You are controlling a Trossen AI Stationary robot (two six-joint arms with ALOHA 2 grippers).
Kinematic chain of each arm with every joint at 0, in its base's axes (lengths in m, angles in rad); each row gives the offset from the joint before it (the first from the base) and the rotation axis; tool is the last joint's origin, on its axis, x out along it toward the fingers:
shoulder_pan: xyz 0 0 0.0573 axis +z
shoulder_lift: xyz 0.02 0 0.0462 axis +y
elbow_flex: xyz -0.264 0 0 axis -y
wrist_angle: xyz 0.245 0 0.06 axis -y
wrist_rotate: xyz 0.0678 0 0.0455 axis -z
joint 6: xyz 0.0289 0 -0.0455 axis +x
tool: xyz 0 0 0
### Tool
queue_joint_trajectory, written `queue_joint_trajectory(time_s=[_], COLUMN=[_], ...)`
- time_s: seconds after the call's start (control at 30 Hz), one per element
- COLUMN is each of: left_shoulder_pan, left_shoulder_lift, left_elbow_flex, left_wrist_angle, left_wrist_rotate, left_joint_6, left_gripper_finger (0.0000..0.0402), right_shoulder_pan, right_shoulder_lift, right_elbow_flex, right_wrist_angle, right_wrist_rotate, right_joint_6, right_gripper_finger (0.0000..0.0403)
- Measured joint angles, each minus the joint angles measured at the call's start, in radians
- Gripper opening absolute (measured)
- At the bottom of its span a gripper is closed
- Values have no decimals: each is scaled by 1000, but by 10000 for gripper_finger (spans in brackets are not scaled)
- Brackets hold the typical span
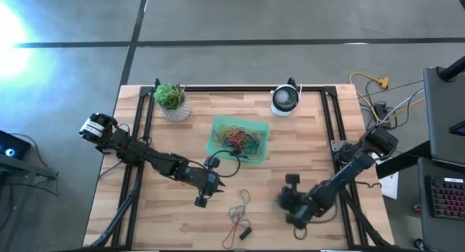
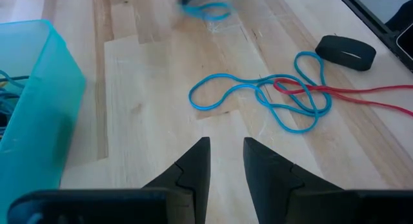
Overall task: Pick and place rubber bands into bin
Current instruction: Put the blue rubber band into the green bin
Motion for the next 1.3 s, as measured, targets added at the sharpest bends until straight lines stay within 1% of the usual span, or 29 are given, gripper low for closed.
queue_joint_trajectory(time_s=[0.07, 0.2, 0.33, 0.47, 0.57, 0.73, 0.87, 0.93, 1.13, 1.3], left_shoulder_pan=[0, 0, 0, 0, 0, 0, 0, 0, 0, 0], left_shoulder_lift=[0, 0, 0, 0, 0, 0, 0, 0, 0, 0], left_elbow_flex=[0, 0, 0, 0, 0, 0, 0, 0, 0, 0], left_wrist_angle=[0, 0, 0, 0, 0, 0, -2, -2, -4, -7], left_wrist_rotate=[0, 0, 0, 0, 0, 0, 0, 0, 0, 0], left_joint_6=[0, 0, 0, 0, 0, -1, -1, -1, -1, -1], left_gripper_finger=[77, 77, 77, 77, 77, 77, 77, 77, 77, 77], right_shoulder_pan=[-4, -8, -35, -80, -144, -263, -371, -423, -559, -635], right_shoulder_lift=[-23, -52, -68, -68, -69, -70, -70, -73, -85, -115], right_elbow_flex=[33, 95, 167, 242, 290, 339, 343, 340, 338, 345], right_wrist_angle=[-28, -113, -152, -203, -197, -212, -222, -222, -220, -215], right_wrist_rotate=[80, 169, 334, 400, 448, 446, 444, 443, 395, 385], right_joint_6=[-30, -110, -236, -367, -472, -592, -665, -687, -747, -780], right_gripper_finger=[8, 8, 8, 8, 8, 8, 8, 8, 8, 8])
